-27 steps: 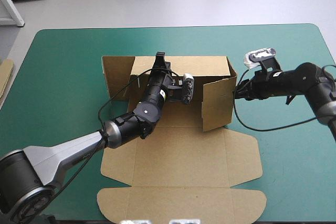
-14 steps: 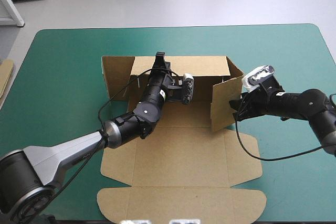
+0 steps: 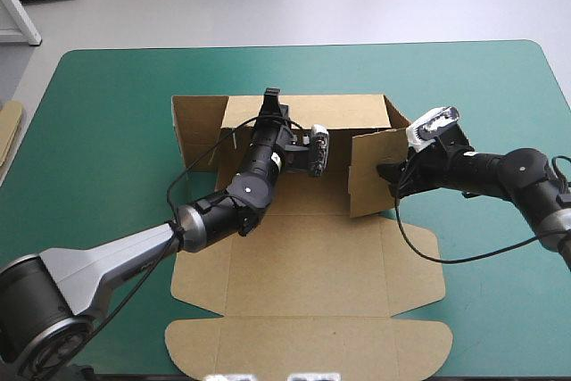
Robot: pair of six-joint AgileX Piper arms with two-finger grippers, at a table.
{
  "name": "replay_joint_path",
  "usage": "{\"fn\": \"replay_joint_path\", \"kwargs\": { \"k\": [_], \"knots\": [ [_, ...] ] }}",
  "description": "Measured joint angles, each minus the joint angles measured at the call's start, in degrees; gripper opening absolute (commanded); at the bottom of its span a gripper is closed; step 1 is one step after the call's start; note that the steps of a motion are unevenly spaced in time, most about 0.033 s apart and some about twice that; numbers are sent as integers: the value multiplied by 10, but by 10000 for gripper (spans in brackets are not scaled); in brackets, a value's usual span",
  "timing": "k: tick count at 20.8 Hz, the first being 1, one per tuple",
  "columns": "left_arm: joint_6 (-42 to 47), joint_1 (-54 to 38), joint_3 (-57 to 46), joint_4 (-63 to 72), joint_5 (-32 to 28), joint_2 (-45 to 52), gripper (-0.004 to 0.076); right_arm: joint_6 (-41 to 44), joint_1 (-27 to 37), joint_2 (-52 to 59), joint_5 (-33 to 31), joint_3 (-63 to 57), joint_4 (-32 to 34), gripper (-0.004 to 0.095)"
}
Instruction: Fold the box
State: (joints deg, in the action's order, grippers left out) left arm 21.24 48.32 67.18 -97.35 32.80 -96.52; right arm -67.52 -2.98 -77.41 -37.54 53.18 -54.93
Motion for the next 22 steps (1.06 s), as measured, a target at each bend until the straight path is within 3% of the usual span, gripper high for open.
{"fn": "replay_joint_path", "kwargs": {
  "k": [3, 9, 14, 18, 22],
  "knots": [
    [0, 0, 0, 0, 10, -1, -8, -6, -25, -13, 8, 0, -2, 531],
    [0, 0, 4, 1, 17, -1, -8, -25, -41, -16, 66, 0, -45, 530],
    [0, 0, 4, 1, 16, -1, -8, -54, -41, -40, 72, 18, -89, 530],
    [2, 0, 4, 1, 16, -1, -8, -40, -41, -66, 68, 58, -77, 530],
    [2, 0, 4, 1, 16, -1, -8, 0, -55, -81, 67, 85, -11, 530]
  ]
}}
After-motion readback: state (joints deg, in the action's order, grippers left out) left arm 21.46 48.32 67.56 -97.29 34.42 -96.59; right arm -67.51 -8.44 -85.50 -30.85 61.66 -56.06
